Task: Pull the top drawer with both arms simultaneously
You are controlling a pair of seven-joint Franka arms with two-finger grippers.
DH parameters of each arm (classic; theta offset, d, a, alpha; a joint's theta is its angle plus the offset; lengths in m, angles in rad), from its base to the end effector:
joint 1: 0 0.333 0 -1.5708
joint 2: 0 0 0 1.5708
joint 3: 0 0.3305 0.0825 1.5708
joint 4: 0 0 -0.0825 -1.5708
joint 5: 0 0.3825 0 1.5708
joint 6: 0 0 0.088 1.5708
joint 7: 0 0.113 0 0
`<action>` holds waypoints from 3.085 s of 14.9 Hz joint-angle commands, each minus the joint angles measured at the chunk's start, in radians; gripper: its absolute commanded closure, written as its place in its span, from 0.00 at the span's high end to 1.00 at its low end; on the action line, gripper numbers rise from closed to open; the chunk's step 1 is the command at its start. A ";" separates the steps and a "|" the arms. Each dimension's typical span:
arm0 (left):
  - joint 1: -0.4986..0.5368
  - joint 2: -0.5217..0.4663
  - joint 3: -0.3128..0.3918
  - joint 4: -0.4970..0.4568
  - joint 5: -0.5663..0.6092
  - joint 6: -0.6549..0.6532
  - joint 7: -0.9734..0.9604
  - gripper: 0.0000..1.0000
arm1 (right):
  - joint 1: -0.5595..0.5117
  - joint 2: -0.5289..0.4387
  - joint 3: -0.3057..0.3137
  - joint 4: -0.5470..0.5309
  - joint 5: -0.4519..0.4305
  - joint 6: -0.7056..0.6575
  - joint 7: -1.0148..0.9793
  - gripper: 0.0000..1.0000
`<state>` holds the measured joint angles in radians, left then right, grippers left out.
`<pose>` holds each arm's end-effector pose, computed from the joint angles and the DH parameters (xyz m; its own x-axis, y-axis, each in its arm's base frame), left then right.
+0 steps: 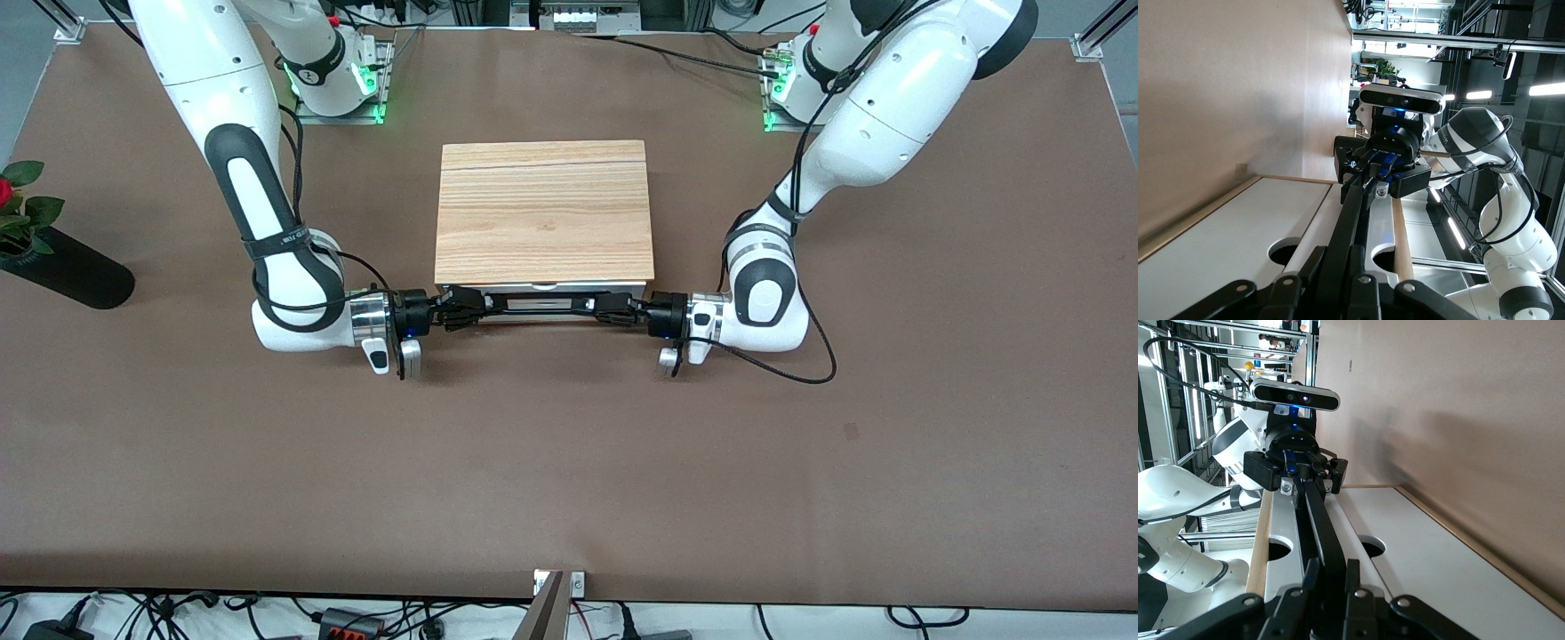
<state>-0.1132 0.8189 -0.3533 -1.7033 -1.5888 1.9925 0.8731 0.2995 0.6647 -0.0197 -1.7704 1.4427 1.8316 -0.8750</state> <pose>0.5859 -0.3382 0.1765 0.9933 -0.0890 -0.0744 0.0672 -0.0813 0.9944 0.5961 0.2618 0.2099 0.9755 0.2166 0.0377 0.0977 -0.2734 -0.9569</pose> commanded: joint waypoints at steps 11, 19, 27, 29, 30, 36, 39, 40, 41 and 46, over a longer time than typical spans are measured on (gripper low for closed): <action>-0.005 0.097 0.040 0.155 -0.019 0.081 0.127 0.13 | -0.074 0.130 -0.003 0.235 0.013 -0.005 0.016 0.00; -0.009 0.143 0.042 0.217 -0.019 0.132 0.126 0.14 | -0.106 0.165 -0.005 0.282 0.012 0.026 0.014 0.00; -0.011 0.144 0.042 0.241 -0.016 0.134 0.107 0.53 | -0.108 0.154 -0.019 0.281 -0.014 0.022 0.014 1.00; -0.011 0.147 0.043 0.251 -0.013 0.134 0.101 0.74 | -0.112 0.145 -0.028 0.281 -0.040 0.015 0.016 1.00; -0.011 0.147 0.054 0.252 -0.013 0.134 0.124 1.00 | -0.114 0.135 -0.032 0.281 -0.059 0.014 0.016 1.00; -0.011 0.138 0.089 0.307 -0.002 0.126 0.060 1.00 | -0.114 0.009 -0.071 0.282 -0.336 0.012 0.245 1.00; 0.017 0.114 0.092 0.307 0.032 0.120 0.012 1.00 | -0.114 -0.072 -0.086 0.282 -0.581 0.011 0.375 1.00; 0.020 0.105 0.099 0.309 0.083 0.120 -0.021 1.00 | -0.111 -0.092 -0.086 0.281 -0.679 0.009 0.390 1.00; 0.024 0.094 0.106 0.323 0.139 0.120 -0.067 1.00 | -0.108 -0.108 -0.088 0.281 -0.755 -0.006 0.395 1.00; 0.081 0.068 0.103 0.422 0.556 0.118 -0.279 1.00 | -0.108 -0.216 -0.089 0.281 -1.115 -0.142 0.519 1.00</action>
<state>-0.0403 0.9149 -0.2513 -1.3003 -1.1598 2.1173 0.6720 0.1836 0.5177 -0.1060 -1.4695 0.4471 1.7527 -0.4231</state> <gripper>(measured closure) 0.000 0.000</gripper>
